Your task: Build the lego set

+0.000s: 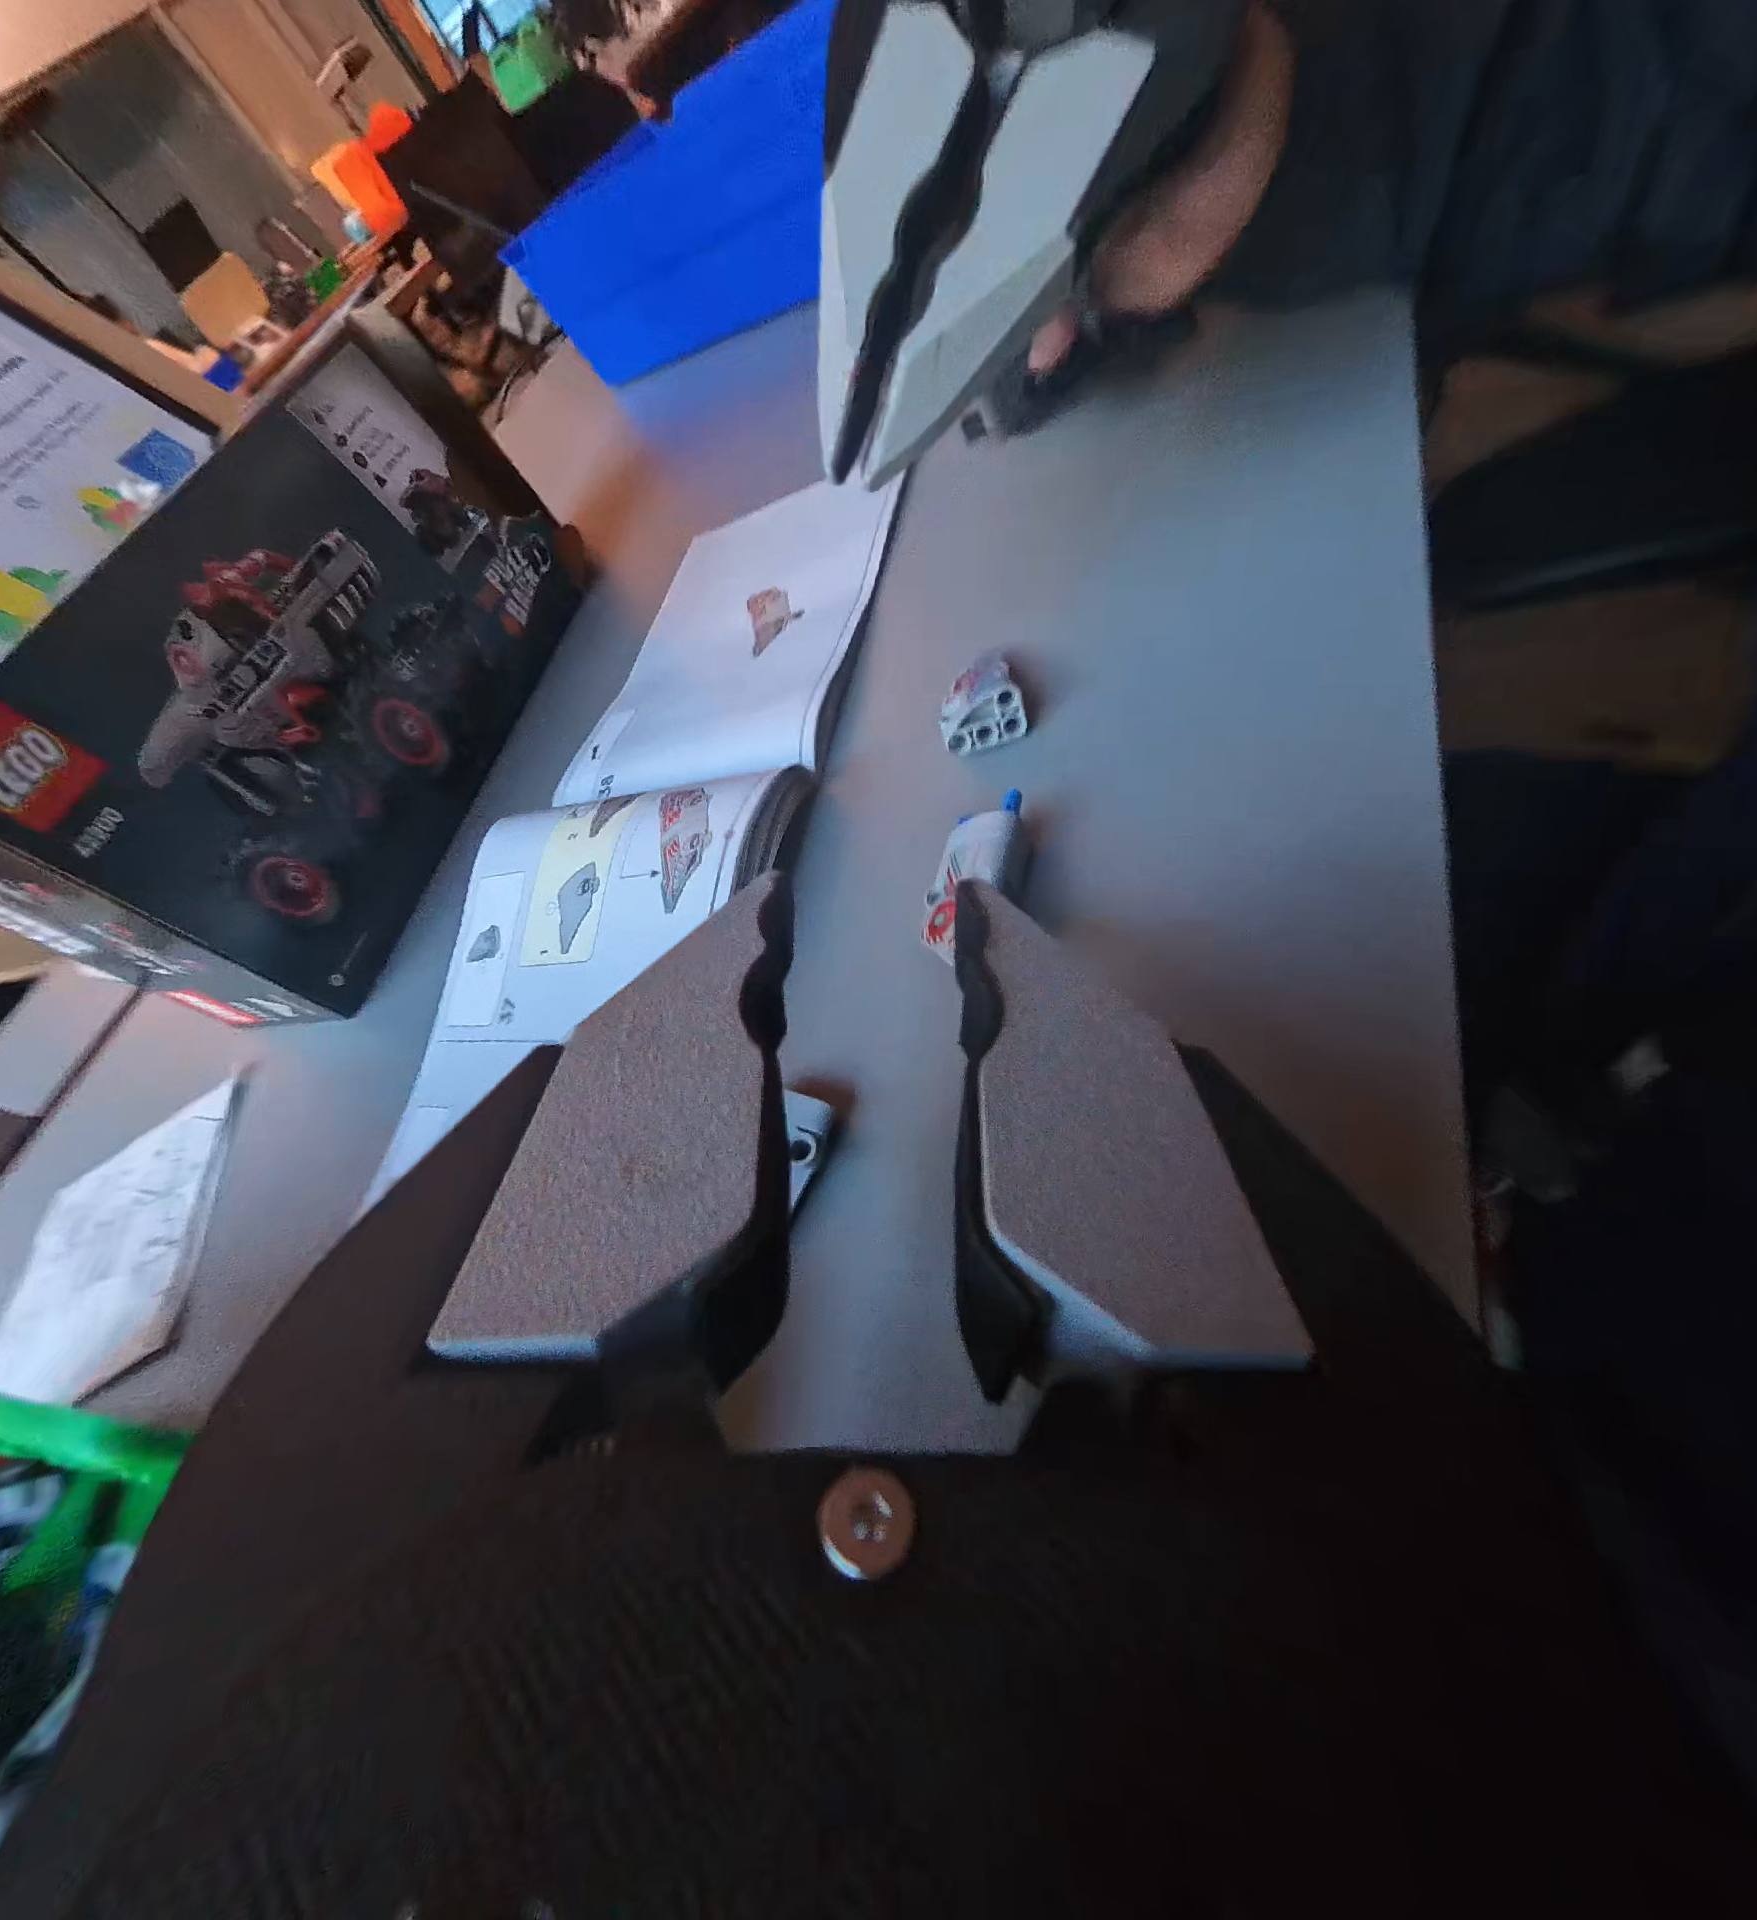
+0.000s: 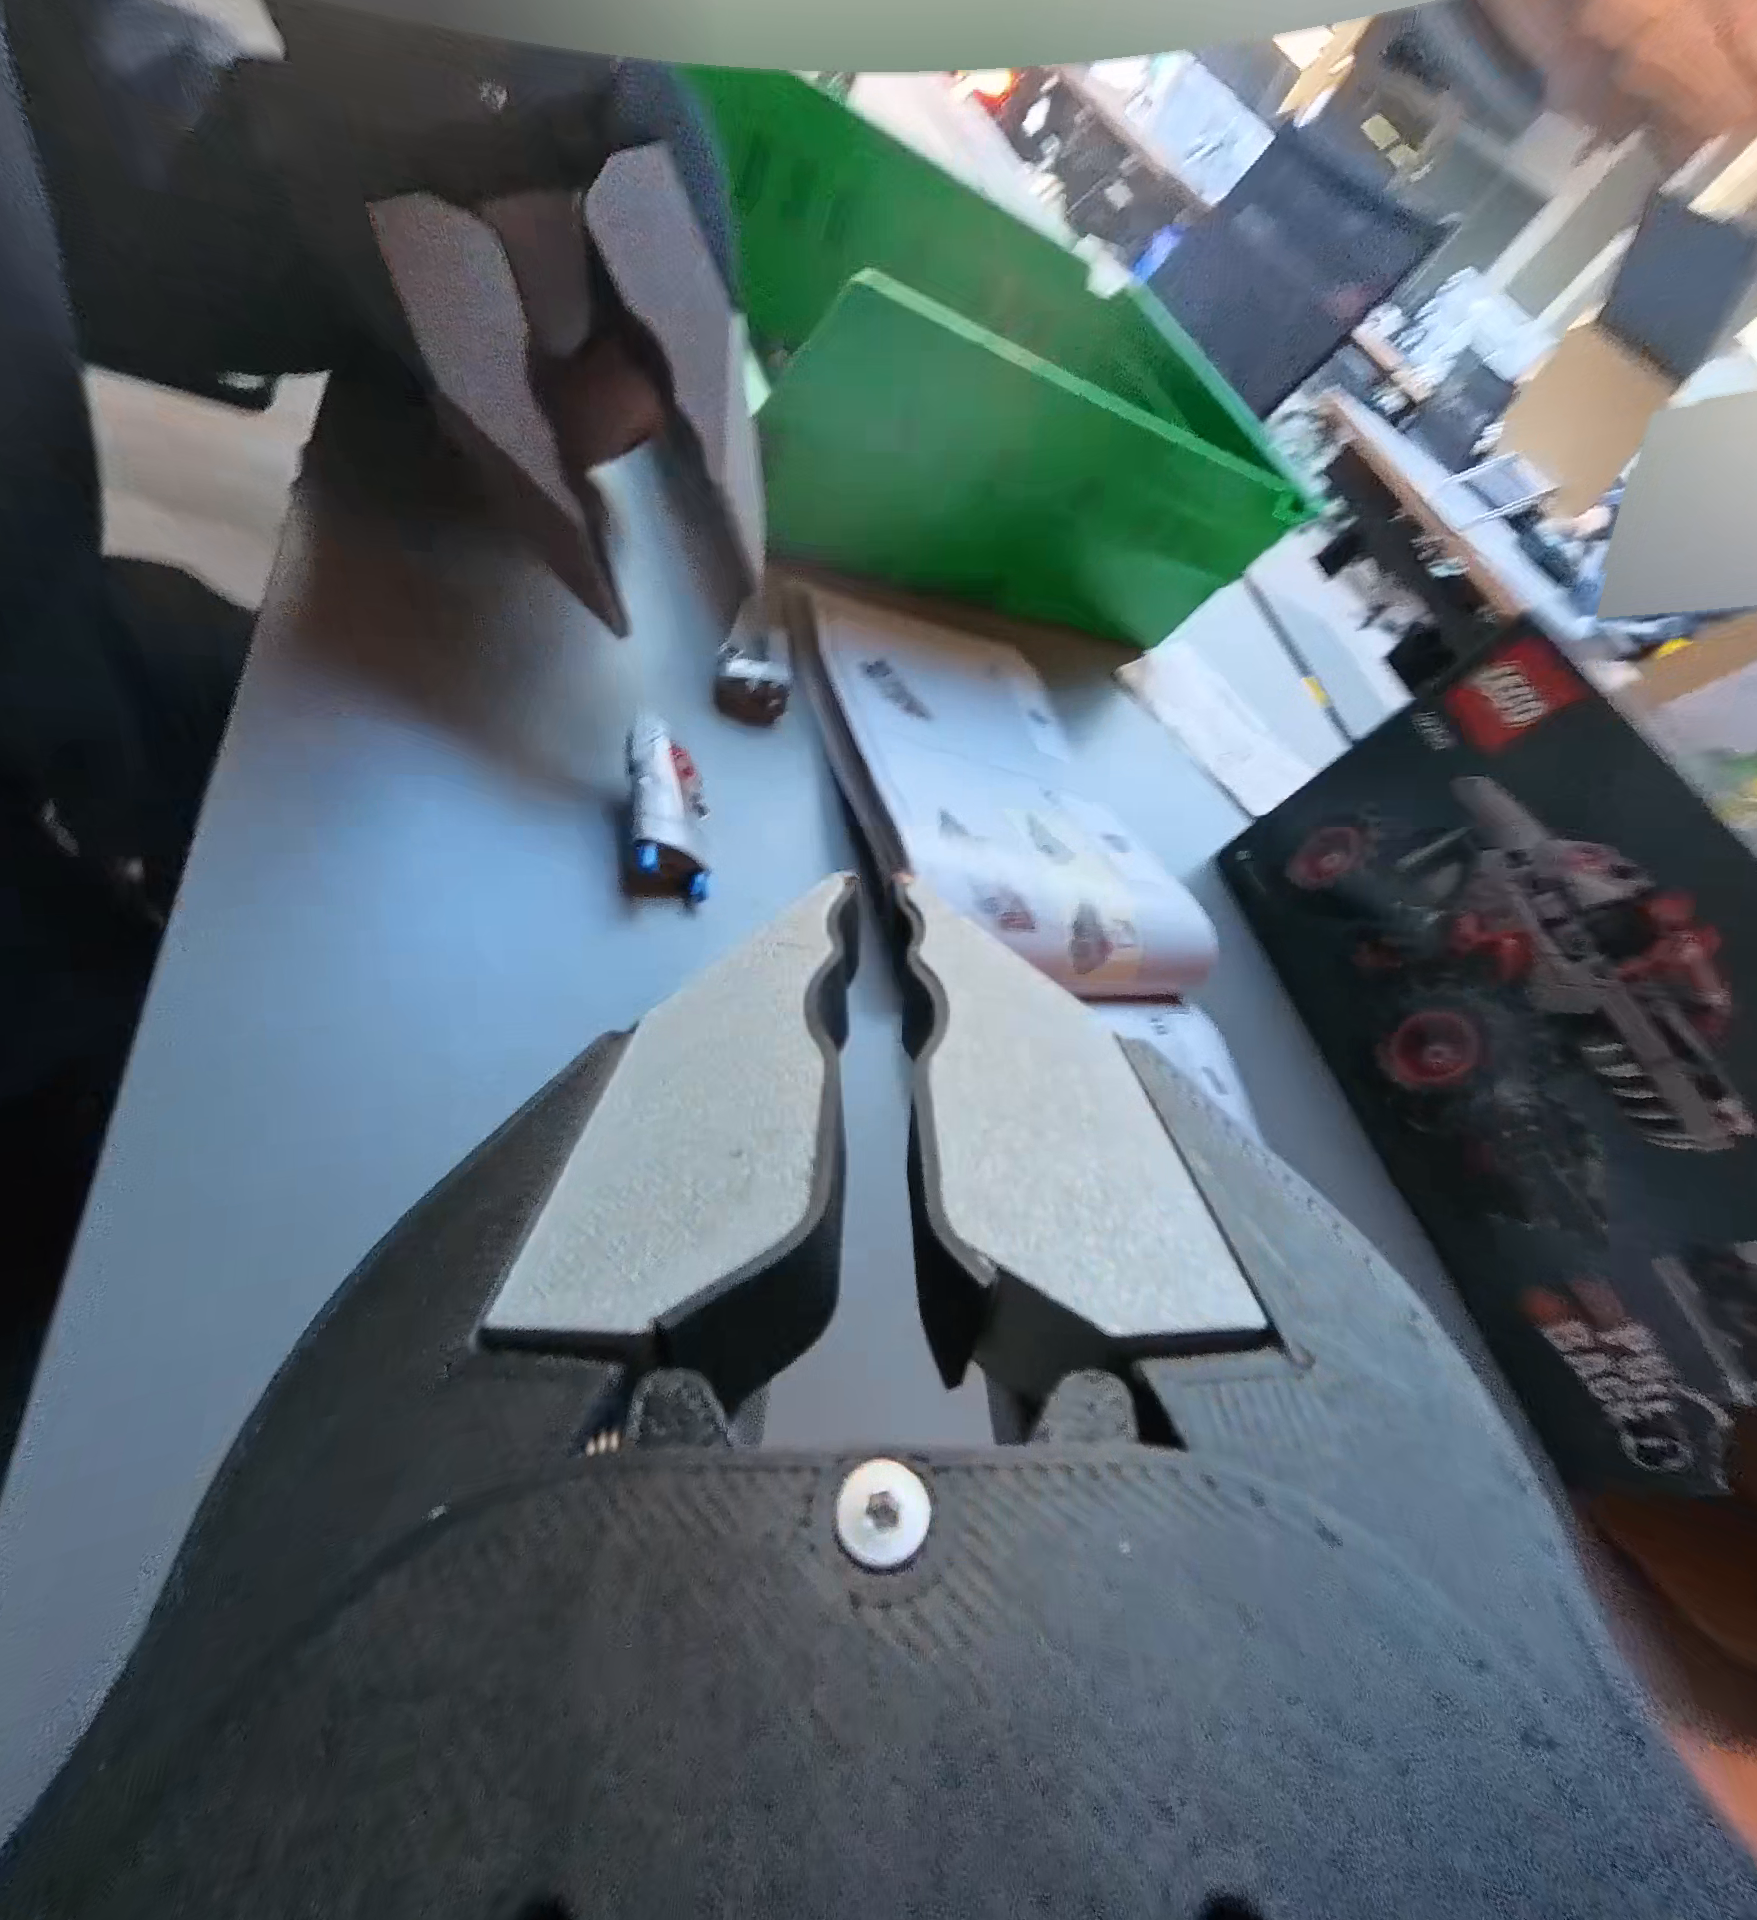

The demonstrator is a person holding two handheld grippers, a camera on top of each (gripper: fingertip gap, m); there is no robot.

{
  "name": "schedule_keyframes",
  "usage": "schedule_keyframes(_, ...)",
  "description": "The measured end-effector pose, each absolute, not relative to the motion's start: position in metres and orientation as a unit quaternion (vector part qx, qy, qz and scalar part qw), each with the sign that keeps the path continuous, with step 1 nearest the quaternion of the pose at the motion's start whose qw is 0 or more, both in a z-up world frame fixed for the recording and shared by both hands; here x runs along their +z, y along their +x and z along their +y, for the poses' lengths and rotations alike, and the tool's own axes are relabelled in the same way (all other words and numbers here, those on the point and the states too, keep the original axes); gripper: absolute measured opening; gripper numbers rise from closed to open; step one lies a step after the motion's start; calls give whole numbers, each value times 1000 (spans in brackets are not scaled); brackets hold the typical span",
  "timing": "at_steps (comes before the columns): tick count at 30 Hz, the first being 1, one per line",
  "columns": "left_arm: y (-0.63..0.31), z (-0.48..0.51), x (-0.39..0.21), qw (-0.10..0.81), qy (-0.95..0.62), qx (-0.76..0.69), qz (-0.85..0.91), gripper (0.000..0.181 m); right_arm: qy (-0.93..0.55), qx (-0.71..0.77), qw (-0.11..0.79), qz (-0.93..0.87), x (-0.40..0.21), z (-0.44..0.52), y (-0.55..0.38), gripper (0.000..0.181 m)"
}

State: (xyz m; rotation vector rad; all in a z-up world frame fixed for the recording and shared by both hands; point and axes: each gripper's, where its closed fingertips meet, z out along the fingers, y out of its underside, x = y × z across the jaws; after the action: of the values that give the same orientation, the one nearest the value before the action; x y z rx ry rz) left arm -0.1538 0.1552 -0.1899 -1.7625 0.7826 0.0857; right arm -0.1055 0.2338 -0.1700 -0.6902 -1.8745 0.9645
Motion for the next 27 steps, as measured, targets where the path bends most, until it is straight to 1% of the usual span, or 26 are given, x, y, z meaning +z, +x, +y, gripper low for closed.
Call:
schedule_keyframes(1,-155,154,-185,578,-750,8,322,30,-285,398,453,-745,-164,238,-106,2)
schedule_keyframes(3,-159,153,-177,591,-749,-32,298,31,-303,417,440,-736,-161,242,-106,3)
schedule_keyframes(6,-164,154,-173,601,-749,-43,278,31,-331,424,410,-736,-167,245,-106,15)
schedule_keyframes(10,-162,154,-175,596,-749,-39,287,23,-331,409,417,-741,-170,246,-107,15)
schedule_keyframes(13,-164,154,-173,600,-749,-46,277,21,-338,409,414,-740,-172,248,-107,14)
schedule_keyframes(19,-172,156,-167,612,-749,-57,248,22,-347,413,417,-732,-170,251,-107,17)
schedule_keyframes(27,-171,157,-170,606,-753,-45,253,23,-349,404,411,-739,-175,251,-107,17)
